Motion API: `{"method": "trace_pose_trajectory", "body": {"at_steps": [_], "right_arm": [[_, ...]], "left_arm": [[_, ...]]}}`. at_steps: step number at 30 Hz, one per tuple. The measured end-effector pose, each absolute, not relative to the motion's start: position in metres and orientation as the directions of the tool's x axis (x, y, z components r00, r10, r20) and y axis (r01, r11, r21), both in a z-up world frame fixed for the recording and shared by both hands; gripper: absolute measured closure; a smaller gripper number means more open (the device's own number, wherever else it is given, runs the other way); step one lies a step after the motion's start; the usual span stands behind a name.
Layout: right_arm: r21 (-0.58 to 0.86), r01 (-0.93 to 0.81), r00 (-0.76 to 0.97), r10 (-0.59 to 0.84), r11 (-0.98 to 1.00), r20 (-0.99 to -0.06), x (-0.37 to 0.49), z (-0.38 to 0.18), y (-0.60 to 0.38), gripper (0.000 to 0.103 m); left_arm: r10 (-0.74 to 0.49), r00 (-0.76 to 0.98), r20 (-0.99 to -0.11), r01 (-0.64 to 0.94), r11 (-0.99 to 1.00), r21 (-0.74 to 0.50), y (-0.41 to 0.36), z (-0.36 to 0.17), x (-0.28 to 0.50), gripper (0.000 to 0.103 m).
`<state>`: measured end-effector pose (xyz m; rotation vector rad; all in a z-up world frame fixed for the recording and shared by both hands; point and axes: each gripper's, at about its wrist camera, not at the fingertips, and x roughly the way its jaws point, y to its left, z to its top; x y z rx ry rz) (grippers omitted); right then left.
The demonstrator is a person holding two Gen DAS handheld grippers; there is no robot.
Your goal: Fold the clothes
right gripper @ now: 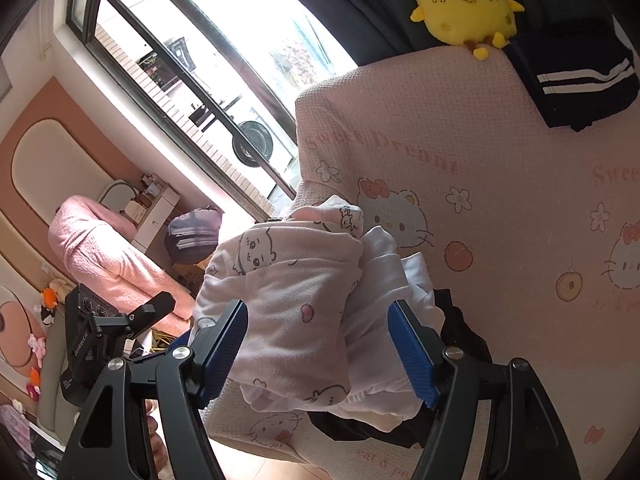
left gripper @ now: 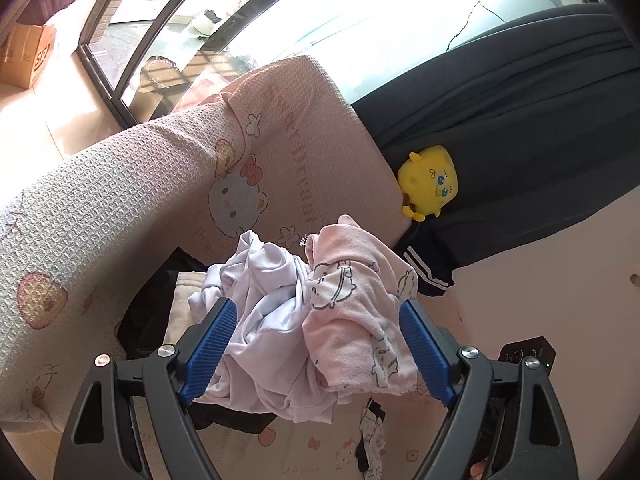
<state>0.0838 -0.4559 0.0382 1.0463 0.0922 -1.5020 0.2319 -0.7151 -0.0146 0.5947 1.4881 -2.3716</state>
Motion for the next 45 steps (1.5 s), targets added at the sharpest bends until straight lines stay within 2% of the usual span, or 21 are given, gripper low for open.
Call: {"method": "trace_pose_trajectory", "body": {"at_steps": [2,4,7,12,14,16,19,22,25,30,35,39,42,45], "right_arm": [[0.477,0.847,0.147,-0.759,-0.235,-0.635,0.094,0.04,-0.447,0.031],[0.45,0.867,0.139,-0.763,-0.214,-0.631,0.104,0.041,-0.437,0.025],[0.396,0.901,0.12,-0.774,-0.179,-0.622,0.12,0.042,-0.419,0.025],[0.344,0.925,0.074,-0.81,-0.163,-0.582,0.132,0.041,-0.384,0.025],[0.357,0.92,0.068,-0.827,-0.164,-0.558,0.13,0.042,-0.369,0.024],[0.373,0.915,0.082,-0.833,-0.155,-0.547,0.13,0.036,-0.352,0.017],[0.381,0.915,0.113,-0.826,-0.13,-0.553,0.131,0.024,-0.33,0.017],[0.365,0.919,0.104,-0.8,-0.151,-0.591,0.126,0.014,-0.308,0.017],[0.371,0.914,0.087,-0.81,-0.167,-0.581,0.117,0.014,-0.279,0.017],[0.361,0.908,0.022,-0.834,-0.214,-0.552,0.118,0.015,-0.228,0.017],[0.298,0.918,-0.076,-0.854,-0.261,-0.515,0.143,0.003,-0.186,0.014],[0.229,0.94,-0.097,-0.84,-0.254,-0.534,0.168,-0.012,-0.17,0.014],[0.224,0.939,-0.101,-0.831,-0.262,-0.546,0.18,-0.023,-0.157,0.014],[0.233,0.925,-0.127,-0.821,-0.301,-0.556,0.183,-0.031,-0.144,0.014]], "left_arm": [[-0.05,-0.874,-0.484,0.451,-0.455,-0.767,-0.704,-0.011,0.241,0.02],[-0.084,-0.87,-0.487,0.463,-0.48,-0.745,-0.693,-0.007,0.25,0.02],[-0.15,-0.845,-0.514,0.506,-0.538,-0.675,-0.667,-0.003,0.261,0.02],[-0.357,-0.734,-0.578,0.634,-0.666,-0.393,-0.601,0.002,0.27,0.02],[-0.43,-0.719,-0.545,0.64,-0.715,-0.28,-0.567,0.003,0.273,0.02],[-0.484,-0.717,-0.501,0.636,-0.75,-0.185,-0.534,0.001,0.275,0.02],[-0.514,-0.717,-0.471,0.638,-0.757,-0.144,-0.499,-0.004,0.275,0.02],[-0.539,-0.682,-0.494,0.671,-0.73,-0.13,-0.473,-0.012,0.274,0.02],[-0.523,-0.685,-0.508,0.681,-0.707,-0.191,-0.454,-0.022,0.283,0.02],[-0.431,-0.664,-0.61,0.697,-0.653,-0.298,-0.441,-0.039,0.299,0.02],[-0.502,-0.582,-0.64,0.741,-0.652,-0.163,-0.415,-0.046,0.314,0.02],[-0.553,-0.541,-0.634,0.755,-0.651,-0.076,-0.395,-0.047,0.326,0.02],[-0.508,-0.578,-0.639,0.734,-0.665,-0.135,-0.387,-0.048,0.333,0.02],[-0.502,-0.593,-0.63,0.719,-0.683,-0.132,-0.376,-0.048,0.336,0.02]]}}
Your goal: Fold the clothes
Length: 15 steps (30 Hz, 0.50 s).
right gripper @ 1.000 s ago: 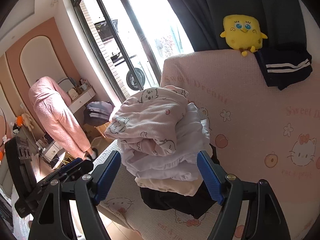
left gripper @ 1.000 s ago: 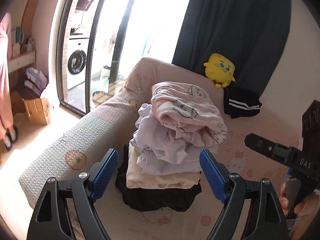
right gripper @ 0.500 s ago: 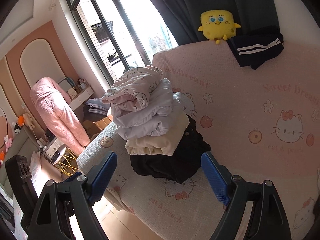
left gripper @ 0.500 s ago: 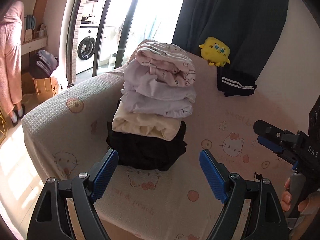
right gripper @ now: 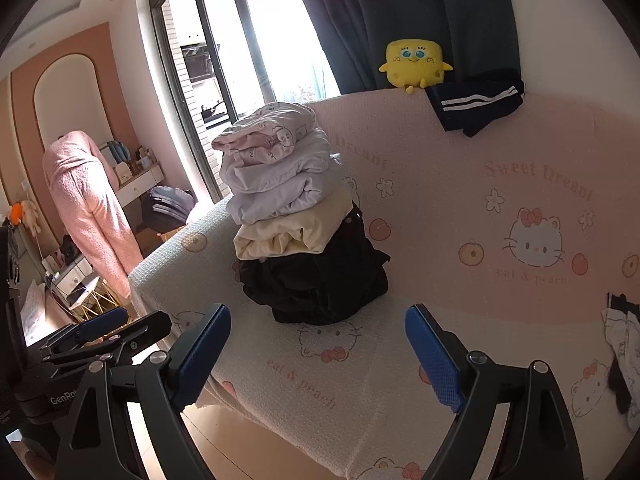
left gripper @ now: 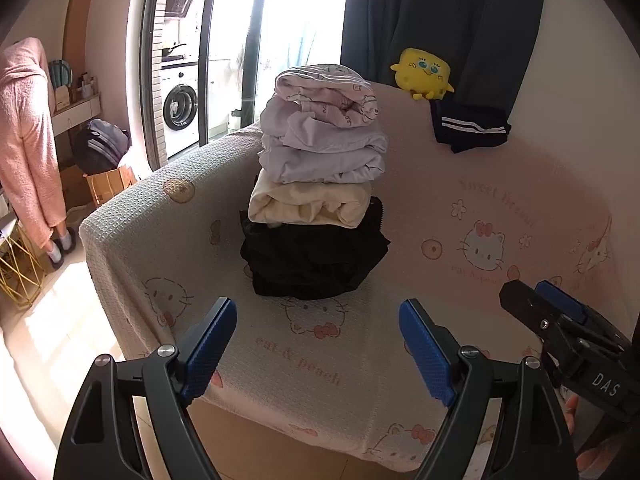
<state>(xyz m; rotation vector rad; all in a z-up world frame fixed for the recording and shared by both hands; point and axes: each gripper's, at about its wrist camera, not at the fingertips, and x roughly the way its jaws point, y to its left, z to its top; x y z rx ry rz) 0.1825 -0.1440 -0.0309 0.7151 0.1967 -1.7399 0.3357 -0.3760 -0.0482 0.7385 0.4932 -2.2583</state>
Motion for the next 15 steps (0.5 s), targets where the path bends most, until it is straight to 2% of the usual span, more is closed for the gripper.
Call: {"method": "trace_pose_trajectory", "body": {"at_steps": [4,9,14,15], "right_arm": [[0.23,0.905,-0.176,-0.807,-0.359,-0.564,0.187,-0.035,-0.123,0.014],[0.196,0.91,-0.192,-0.789,-0.367,-0.583,0.202,-0.023,-0.101,0.014],[0.128,0.924,-0.239,-0.803,-0.361,-0.545,0.212,-0.006,-0.084,0.013],[0.133,0.924,-0.237,-0.808,-0.359,-0.539,0.212,-0.006,-0.08,0.01]], "left_arm": [[-0.555,-0.574,-0.602,0.723,-0.689,-0.054,-0.354,-0.044,0.339,0.02],[-0.55,-0.6,-0.581,0.703,-0.709,-0.054,-0.331,-0.032,0.344,0.02],[-0.596,-0.599,-0.535,0.71,-0.704,-0.011,-0.313,-0.018,0.352,0.02],[-0.602,-0.6,-0.527,0.711,-0.703,-0.006,-0.31,-0.018,0.353,0.02]]}}
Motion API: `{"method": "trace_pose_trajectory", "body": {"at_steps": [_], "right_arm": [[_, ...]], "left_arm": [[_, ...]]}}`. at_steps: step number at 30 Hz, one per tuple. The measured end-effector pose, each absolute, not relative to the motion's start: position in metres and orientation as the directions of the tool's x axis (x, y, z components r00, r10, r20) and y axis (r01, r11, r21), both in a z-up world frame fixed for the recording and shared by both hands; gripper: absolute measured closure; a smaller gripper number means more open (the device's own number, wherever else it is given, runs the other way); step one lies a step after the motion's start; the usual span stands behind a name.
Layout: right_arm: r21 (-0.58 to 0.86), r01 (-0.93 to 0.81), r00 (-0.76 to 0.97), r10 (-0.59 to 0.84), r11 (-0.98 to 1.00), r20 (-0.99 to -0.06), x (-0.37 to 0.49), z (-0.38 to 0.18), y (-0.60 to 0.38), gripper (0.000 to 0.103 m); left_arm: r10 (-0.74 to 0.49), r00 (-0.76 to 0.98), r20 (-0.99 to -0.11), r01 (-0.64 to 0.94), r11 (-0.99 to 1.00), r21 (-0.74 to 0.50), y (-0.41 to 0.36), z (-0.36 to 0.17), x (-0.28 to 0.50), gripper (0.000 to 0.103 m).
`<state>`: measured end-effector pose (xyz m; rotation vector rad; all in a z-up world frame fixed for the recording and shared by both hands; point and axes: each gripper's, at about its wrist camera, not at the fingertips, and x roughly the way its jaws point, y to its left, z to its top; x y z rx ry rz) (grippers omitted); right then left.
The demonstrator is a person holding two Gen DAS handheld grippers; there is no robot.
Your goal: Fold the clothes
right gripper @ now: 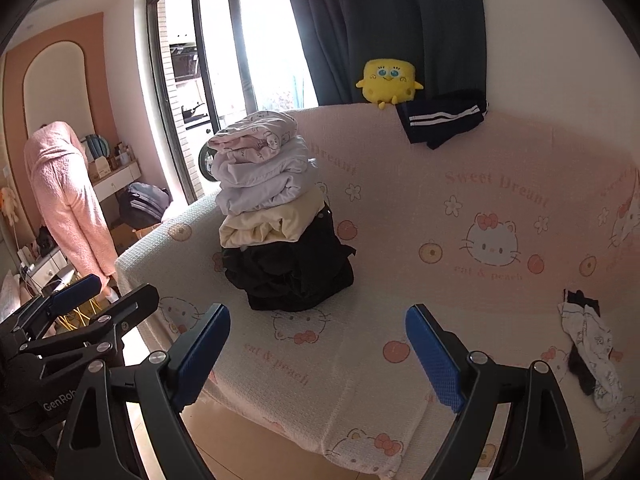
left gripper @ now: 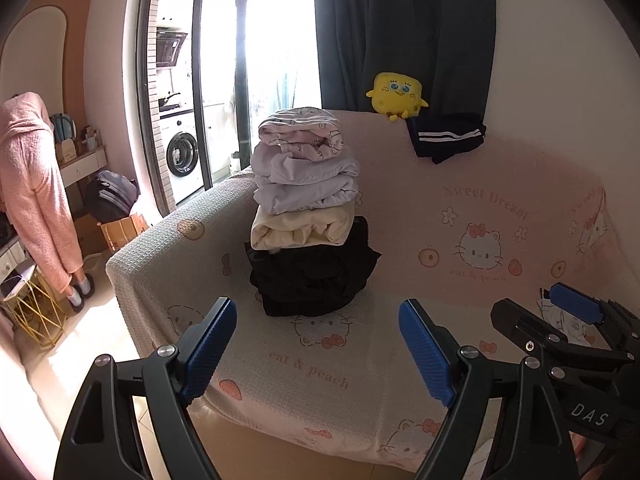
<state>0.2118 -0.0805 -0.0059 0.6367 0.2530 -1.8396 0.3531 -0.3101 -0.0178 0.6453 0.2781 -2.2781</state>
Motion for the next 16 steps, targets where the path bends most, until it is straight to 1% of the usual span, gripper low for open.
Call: {"method": "trace_pose_trajectory", "body": {"at_steps": [1,3,7,9,16], "right_arm": [[0.146,0.919,-0.237,-0.808,-0.367,-0.539,0.21,-0.008,-0.078,0.006],[0.176,0.906,-0.236,-0.806,-0.384,-0.542,0.206,-0.014,-0.074,0.002],[0.232,0.89,-0.206,-0.801,-0.392,-0.563,0.2,-0.032,-0.068,0.002],[0.234,0.883,-0.21,-0.789,-0.406,-0.577,0.197,-0.039,-0.066,0.002],[0.23,0.878,-0.219,-0.78,-0.42,-0.587,0.194,-0.044,-0.06,0.002]], "left_arm": [[-0.607,-0.598,-0.523,0.714,-0.7,-0.002,-0.309,-0.018,0.354,0.02],[-0.611,-0.594,-0.523,0.717,-0.697,0.001,-0.307,-0.021,0.354,0.02],[-0.578,-0.592,-0.562,0.706,-0.708,-0.015,-0.307,-0.035,0.352,0.02],[-0.567,-0.586,-0.579,0.701,-0.713,-0.012,-0.305,-0.043,0.35,0.02],[-0.58,-0.565,-0.587,0.703,-0.71,0.025,-0.297,-0.052,0.347,0.02]]}}
